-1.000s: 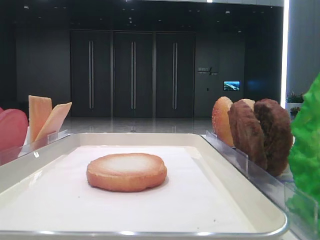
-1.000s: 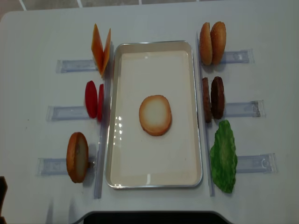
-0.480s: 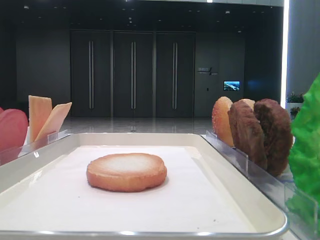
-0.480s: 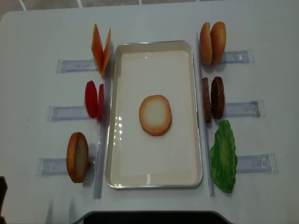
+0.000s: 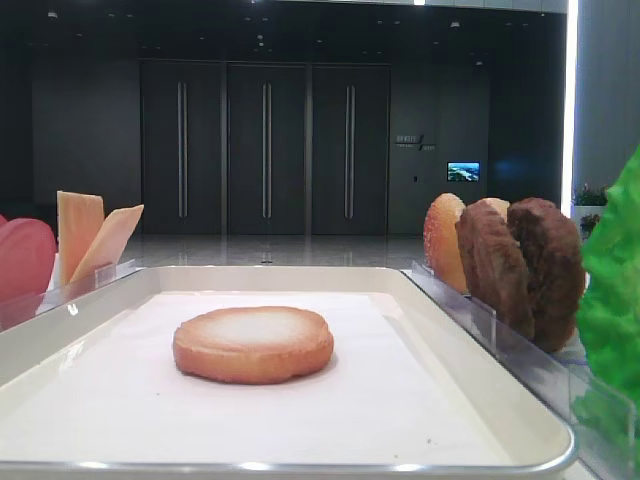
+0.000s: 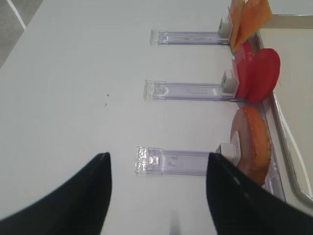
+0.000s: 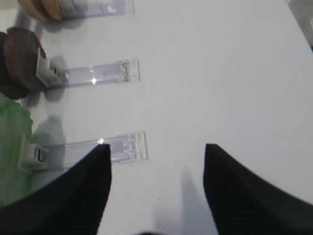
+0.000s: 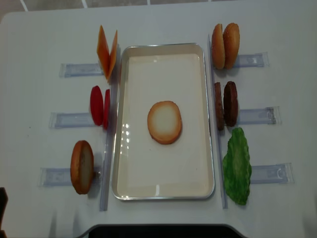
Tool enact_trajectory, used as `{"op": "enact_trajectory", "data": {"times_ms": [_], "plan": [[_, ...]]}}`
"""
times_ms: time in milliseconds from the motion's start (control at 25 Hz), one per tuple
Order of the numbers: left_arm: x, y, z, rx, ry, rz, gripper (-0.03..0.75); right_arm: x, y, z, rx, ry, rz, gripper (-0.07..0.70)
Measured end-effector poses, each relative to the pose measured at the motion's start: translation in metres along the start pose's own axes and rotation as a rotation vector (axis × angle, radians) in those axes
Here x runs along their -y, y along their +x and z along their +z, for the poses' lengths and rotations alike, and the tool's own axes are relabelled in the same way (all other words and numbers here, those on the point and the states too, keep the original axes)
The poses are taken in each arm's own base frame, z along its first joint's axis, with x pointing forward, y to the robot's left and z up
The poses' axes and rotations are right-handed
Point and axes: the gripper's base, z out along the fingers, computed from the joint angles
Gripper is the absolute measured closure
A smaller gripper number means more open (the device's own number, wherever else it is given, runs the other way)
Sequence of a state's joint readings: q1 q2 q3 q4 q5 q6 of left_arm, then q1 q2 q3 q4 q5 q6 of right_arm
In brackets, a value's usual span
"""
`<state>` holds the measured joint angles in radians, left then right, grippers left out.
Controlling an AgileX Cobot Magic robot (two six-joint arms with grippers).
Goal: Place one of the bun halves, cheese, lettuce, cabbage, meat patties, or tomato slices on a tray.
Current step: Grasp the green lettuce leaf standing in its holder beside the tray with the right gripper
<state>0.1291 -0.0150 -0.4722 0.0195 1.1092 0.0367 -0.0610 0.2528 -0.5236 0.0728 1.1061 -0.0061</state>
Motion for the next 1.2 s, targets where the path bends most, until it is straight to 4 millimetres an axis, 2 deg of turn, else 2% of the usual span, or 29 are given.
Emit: {"op": "enact_trajectory", "data": {"times_ms": [320,480,640,800,1000,1200], "plan": [[0.000,0.000,0.000,-0.001,0.000,0.000,0.251,0.003,-0.088,0.081,-0.421,0.013,0.030,0.230],[0.000,0.000,0.000,-0.001,0.000,0.000,0.252,-0.001,-0.111,0.100,-0.546,-0.020,0.062,0.233],[0.000,0.000,0.000,-0.001,0.000,0.000,0.252,-0.019,-0.114,0.113,-0.650,-0.057,0.066,0.253],[0.000,0.000,0.000,-0.001,0.000,0.002,0.252,-0.062,-0.104,0.120,-0.730,-0.082,0.009,0.261],[0.000,0.000,0.000,-0.001,0.000,0.002,0.252,-0.121,-0.102,0.117,-0.742,-0.080,-0.075,0.261],[0.000,0.000,0.000,-0.001,0.000,0.005,0.252,-0.156,-0.106,0.111,-0.722,-0.110,-0.090,0.261]]}}
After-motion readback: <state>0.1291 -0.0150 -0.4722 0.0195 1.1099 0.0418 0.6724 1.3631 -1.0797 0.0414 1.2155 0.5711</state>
